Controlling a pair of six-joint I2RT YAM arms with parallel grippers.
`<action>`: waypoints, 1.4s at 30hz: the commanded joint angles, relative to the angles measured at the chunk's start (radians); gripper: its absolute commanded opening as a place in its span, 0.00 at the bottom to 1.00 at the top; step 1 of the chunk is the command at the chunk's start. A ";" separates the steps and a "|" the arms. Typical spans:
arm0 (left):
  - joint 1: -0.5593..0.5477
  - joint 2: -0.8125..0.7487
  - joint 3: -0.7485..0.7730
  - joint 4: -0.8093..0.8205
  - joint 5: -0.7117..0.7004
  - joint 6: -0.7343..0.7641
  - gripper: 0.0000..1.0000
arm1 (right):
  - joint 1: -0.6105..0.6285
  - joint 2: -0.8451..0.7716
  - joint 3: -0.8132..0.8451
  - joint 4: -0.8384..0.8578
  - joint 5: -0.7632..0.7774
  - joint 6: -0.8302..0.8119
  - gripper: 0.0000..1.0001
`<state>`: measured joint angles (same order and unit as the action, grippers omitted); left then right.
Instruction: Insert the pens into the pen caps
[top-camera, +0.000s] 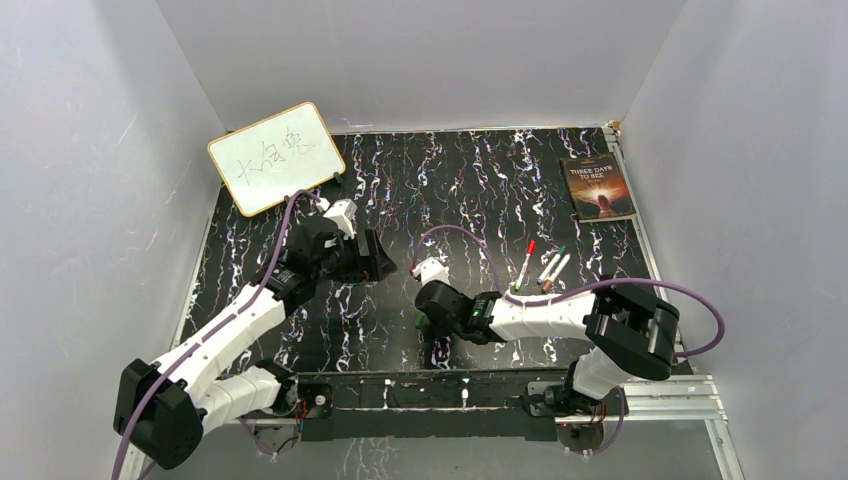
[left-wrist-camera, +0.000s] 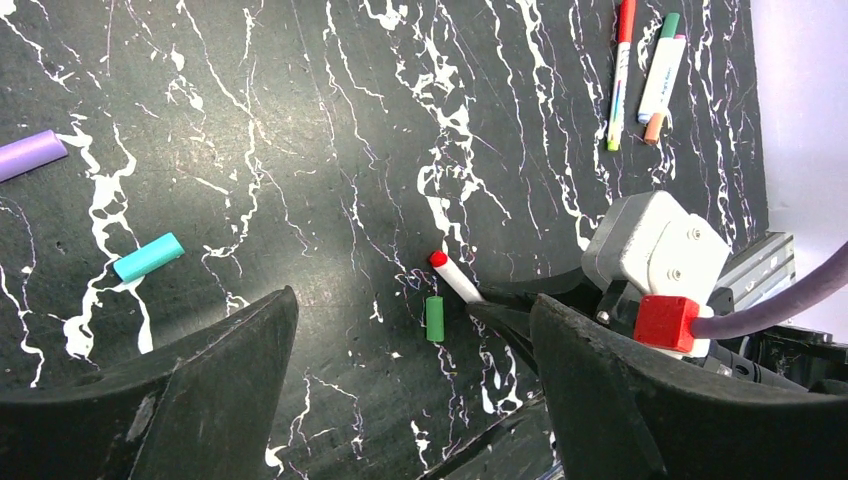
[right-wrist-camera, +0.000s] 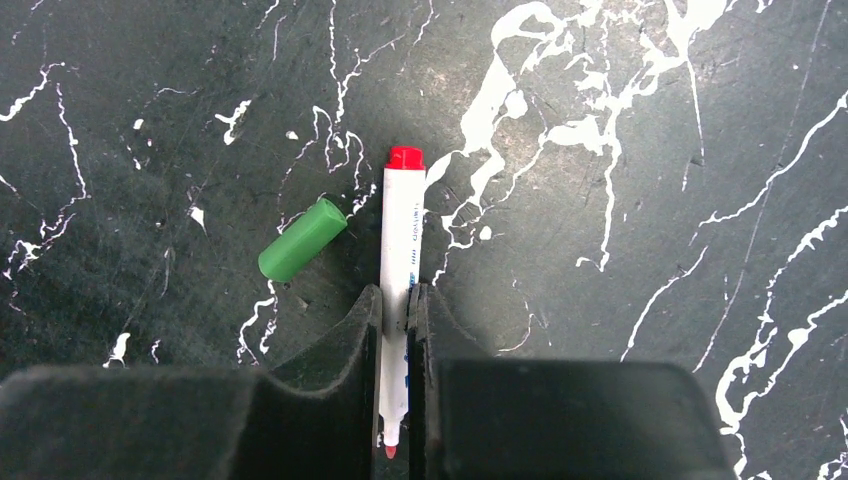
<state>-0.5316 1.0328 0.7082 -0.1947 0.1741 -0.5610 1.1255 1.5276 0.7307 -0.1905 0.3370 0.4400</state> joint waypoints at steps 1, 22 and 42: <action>0.009 -0.015 0.041 -0.014 0.042 -0.011 0.85 | 0.003 -0.033 0.045 -0.027 0.061 -0.015 0.00; -0.073 0.064 -0.062 0.375 0.251 -0.287 0.70 | 0.003 -0.272 0.135 0.087 0.061 -0.118 0.00; -0.147 0.116 -0.041 0.369 0.141 -0.300 0.66 | 0.003 -0.308 0.151 0.117 0.005 -0.133 0.00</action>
<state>-0.6640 1.1519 0.6506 0.1394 0.3172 -0.8463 1.1259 1.2568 0.8303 -0.1459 0.3489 0.3183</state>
